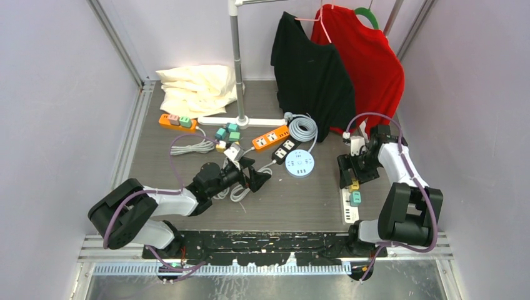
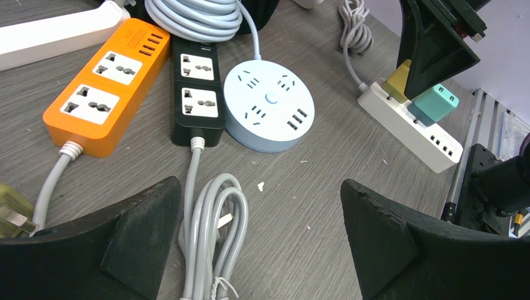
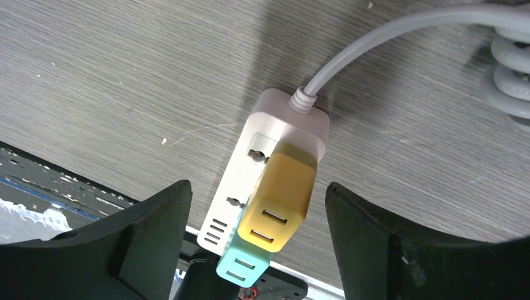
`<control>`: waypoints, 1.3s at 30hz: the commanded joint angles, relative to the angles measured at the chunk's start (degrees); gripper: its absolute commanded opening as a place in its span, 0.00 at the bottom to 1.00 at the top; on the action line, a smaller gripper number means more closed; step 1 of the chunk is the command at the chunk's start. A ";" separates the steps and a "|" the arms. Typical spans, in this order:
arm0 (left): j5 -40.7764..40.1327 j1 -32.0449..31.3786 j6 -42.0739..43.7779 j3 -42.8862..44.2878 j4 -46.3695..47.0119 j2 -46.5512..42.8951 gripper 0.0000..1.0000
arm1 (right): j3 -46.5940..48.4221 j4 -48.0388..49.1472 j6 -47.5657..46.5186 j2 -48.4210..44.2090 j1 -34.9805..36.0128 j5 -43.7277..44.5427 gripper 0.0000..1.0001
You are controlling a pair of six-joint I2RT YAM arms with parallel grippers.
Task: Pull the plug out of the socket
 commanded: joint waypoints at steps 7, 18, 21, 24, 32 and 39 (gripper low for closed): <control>0.57 0.03 0.75 -0.43 4.65 -1.84 0.97 | -0.55 -2.38 -2.40 2.97 -0.22 1.29 0.74; 0.70 0.05 0.81 -0.70 5.00 -1.95 0.97 | 2.14 -8.70 -8.17 3.79 -0.25 -7.03 0.78; 0.63 -0.02 0.73 -0.73 4.99 -2.03 0.97 | 2.79 -8.31 -8.34 2.87 -0.42 -5.70 0.79; 0.62 0.06 0.80 -0.84 5.00 -2.02 0.97 | 3.79 -8.95 -10.45 0.15 -1.59 -5.61 0.82; 0.63 0.05 0.88 -0.95 5.30 -2.07 0.97 | 10.45 -17.35 -19.87 -5.80 -5.65 -7.02 0.81; 0.52 0.00 0.87 -1.36 5.61 -2.57 0.97 | 9.60 -14.81 -22.51 -8.98 -13.19 -5.19 0.77</control>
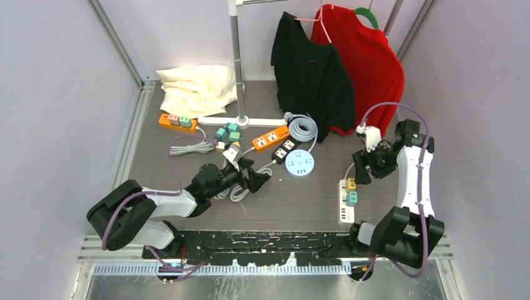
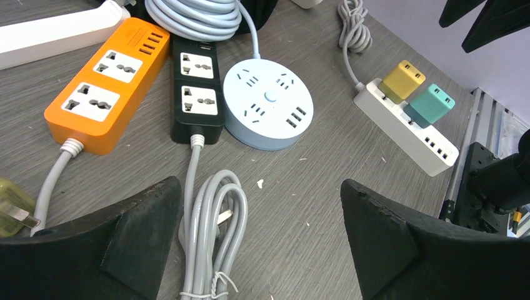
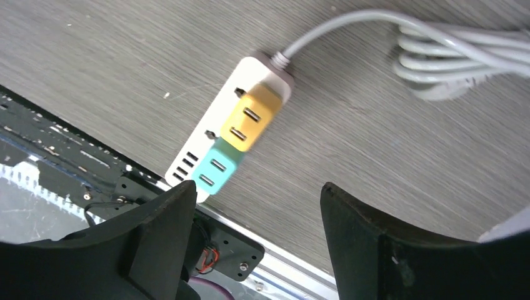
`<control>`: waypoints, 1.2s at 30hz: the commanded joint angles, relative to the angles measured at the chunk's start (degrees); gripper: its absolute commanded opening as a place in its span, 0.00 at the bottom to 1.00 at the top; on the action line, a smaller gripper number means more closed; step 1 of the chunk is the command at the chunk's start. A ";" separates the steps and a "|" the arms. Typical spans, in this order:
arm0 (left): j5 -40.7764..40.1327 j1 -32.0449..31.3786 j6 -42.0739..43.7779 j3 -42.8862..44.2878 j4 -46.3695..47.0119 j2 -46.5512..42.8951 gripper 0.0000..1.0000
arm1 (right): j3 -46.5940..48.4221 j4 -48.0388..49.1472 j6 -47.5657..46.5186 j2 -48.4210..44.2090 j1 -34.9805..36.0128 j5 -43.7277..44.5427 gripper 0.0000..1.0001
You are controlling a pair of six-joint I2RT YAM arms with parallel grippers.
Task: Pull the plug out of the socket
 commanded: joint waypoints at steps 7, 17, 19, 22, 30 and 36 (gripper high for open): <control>0.63 0.02 0.91 -0.60 5.35 -1.79 0.97 | -6.11 7.74 -1.35 5.52 -11.11 3.45 0.26; 0.91 0.05 0.94 -0.43 5.52 -1.58 0.97 | -14.67 12.36 -2.93 11.98 -9.09 -8.45 0.01; 0.84 0.03 0.95 -0.44 5.48 -1.58 0.97 | -14.79 12.26 -3.34 12.23 -7.09 -7.80 0.01; 0.95 0.02 0.95 -0.36 5.44 -1.44 0.97 | -14.12 11.33 -3.45 11.86 -4.33 -7.67 0.01; 0.92 -0.01 0.89 -0.34 5.39 -1.40 0.97 | -11.05 9.94 -3.14 14.12 3.87 -6.42 0.02; 0.92 0.05 0.95 -0.25 5.34 -1.30 0.97 | -10.86 11.12 -3.09 14.92 9.08 -4.47 0.03</control>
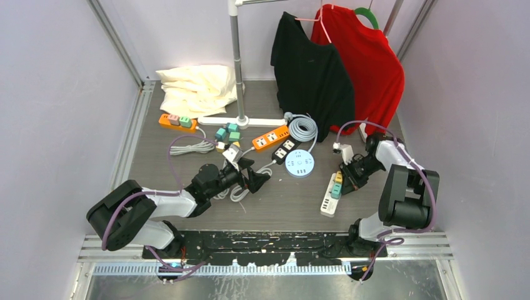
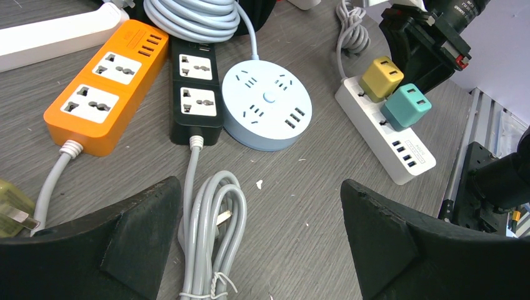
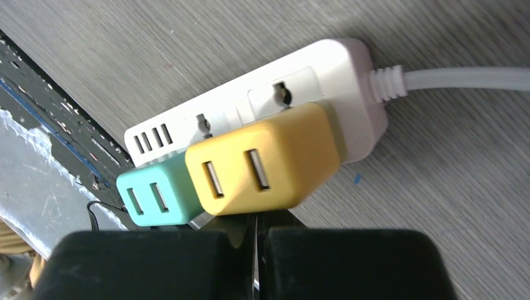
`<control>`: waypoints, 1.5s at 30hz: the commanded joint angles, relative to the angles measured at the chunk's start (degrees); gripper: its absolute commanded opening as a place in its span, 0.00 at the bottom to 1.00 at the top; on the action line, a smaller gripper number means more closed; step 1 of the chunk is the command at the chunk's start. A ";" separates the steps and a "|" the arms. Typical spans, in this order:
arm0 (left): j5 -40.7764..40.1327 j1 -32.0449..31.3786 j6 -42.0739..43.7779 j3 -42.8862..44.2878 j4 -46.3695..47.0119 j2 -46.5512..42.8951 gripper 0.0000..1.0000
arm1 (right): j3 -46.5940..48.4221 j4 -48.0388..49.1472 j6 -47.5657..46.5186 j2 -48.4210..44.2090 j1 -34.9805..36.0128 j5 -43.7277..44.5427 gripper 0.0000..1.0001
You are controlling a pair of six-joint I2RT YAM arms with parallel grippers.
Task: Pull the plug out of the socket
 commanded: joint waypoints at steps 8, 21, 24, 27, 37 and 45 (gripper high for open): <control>0.68 0.04 0.74 0.01 4.98 -1.11 0.97 | -0.78 -0.20 -6.10 -3.52 3.71 -1.57 0.07; 0.95 0.01 0.82 -0.02 4.95 -1.37 0.97 | 1.60 -14.05 -33.11 -19.34 -1.23 11.12 0.13; 2.86 0.04 0.74 0.15 5.22 -2.15 0.97 | 5.85 -20.32 -35.33 -21.52 -1.45 2.90 0.13; 5.45 0.01 -1.29 0.72 5.38 -3.20 0.97 | 10.99 -29.25 -41.55 -22.00 -1.36 -11.27 0.19; -9.73 -21.82 10.29 7.26 -10.20 -9.26 0.97 | 17.44 -19.52 -12.91 -24.47 -0.74 -42.08 0.60; -32.09 -41.84 28.83 13.03 2.83 10.99 0.96 | 9.06 12.52 31.67 -28.59 -2.76 -26.07 0.69</control>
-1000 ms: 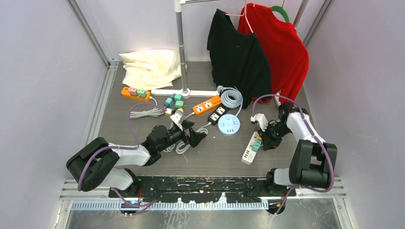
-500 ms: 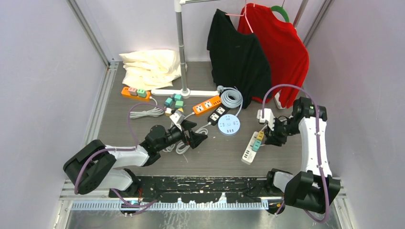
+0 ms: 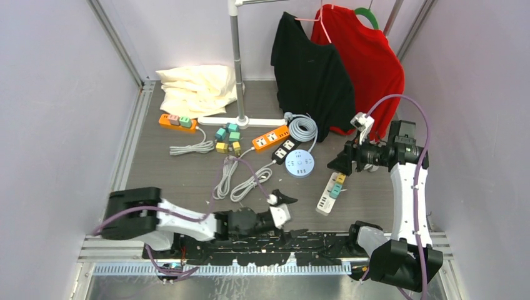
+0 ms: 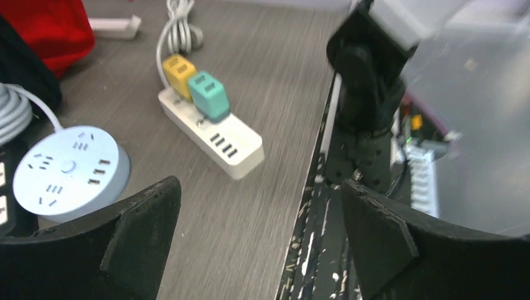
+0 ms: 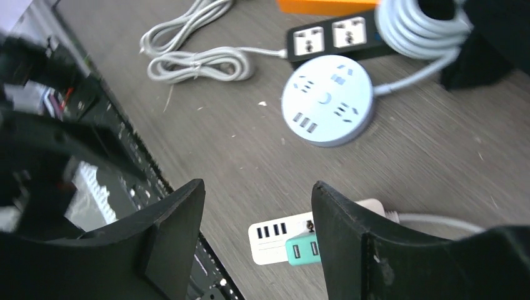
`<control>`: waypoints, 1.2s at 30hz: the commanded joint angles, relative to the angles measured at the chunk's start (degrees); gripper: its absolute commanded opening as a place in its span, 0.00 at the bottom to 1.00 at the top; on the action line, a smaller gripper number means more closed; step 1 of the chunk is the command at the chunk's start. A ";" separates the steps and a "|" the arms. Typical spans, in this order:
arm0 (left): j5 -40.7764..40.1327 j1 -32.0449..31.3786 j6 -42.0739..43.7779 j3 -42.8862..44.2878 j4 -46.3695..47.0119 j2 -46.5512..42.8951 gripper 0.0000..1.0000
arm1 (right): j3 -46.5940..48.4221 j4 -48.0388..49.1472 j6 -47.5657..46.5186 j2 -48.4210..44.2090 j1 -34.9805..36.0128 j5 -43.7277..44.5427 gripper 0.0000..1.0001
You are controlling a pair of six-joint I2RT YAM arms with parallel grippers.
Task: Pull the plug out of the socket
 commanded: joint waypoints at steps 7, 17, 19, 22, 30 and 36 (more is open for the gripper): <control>-17.18 -4.71 7.40 10.67 24.95 29.12 0.97 | -1.26 18.14 28.33 -2.16 -3.39 12.58 0.72; -22.46 -4.32 -1.67 22.32 5.04 33.88 1.00 | -1.47 18.76 29.15 -4.35 -3.39 12.98 0.73; -22.62 -4.21 -2.94 24.32 1.53 34.50 1.00 | -1.51 18.79 29.15 -4.61 -3.39 13.01 0.73; -22.51 -3.44 -6.20 26.81 -3.70 35.29 1.00 | -1.49 18.73 29.15 -4.72 -3.39 13.05 0.73; -20.95 -1.39 -13.60 32.37 -16.72 36.93 0.99 | -1.66 18.91 29.16 -4.62 -3.40 13.14 0.74; -21.61 -0.54 -16.65 37.83 -24.68 39.45 0.96 | -1.81 18.96 29.16 -4.55 -3.39 12.98 0.74</control>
